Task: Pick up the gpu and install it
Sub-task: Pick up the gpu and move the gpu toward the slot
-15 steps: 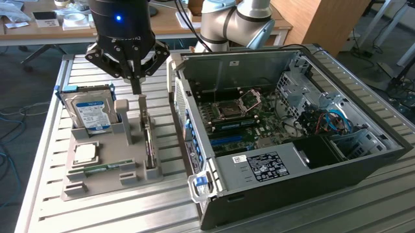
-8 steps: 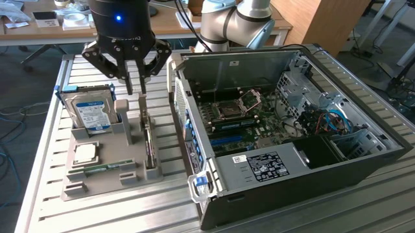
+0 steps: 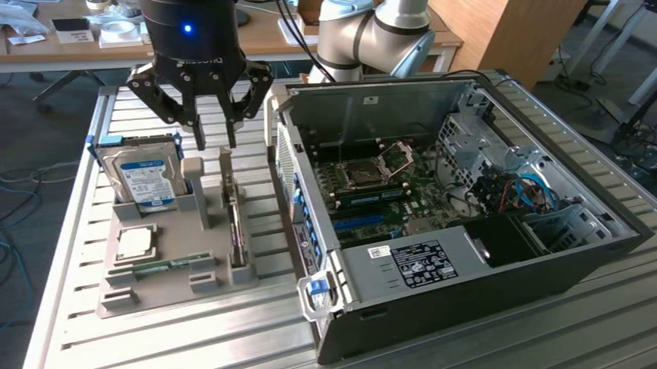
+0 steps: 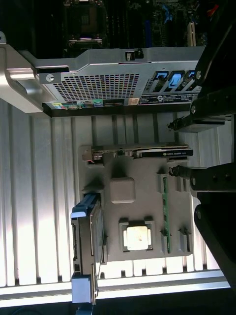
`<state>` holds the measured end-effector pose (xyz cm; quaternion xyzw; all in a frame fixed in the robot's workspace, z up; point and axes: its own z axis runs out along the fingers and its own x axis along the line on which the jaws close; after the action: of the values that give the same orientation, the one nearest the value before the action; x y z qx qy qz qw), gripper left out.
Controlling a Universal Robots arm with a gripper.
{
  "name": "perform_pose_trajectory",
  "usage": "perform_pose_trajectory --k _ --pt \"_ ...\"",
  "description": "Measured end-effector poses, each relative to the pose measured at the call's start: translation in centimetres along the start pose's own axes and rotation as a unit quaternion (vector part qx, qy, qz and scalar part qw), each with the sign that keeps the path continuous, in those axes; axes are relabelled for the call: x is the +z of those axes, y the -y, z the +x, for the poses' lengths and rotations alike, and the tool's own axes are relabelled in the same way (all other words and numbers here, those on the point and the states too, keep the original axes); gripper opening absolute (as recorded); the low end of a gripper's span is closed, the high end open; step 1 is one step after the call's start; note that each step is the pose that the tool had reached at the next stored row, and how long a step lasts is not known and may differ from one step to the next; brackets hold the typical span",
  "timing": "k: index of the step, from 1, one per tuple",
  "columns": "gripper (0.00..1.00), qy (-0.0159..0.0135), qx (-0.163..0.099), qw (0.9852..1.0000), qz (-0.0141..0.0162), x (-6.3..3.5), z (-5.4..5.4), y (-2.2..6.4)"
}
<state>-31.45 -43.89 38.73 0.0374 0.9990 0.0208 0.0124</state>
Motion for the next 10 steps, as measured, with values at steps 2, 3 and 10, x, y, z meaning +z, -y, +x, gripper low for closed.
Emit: perform_pose_trajectory --k 2,3,10 --pt "0.42 0.0 0.0 1.0 0.0 0.0 0.0 0.0" --pt "0.43 0.0 0.0 1.0 0.0 0.0 0.0 0.0" --pt "0.49 0.0001 0.0 1.0 -0.0001 0.08 0.0 0.0"
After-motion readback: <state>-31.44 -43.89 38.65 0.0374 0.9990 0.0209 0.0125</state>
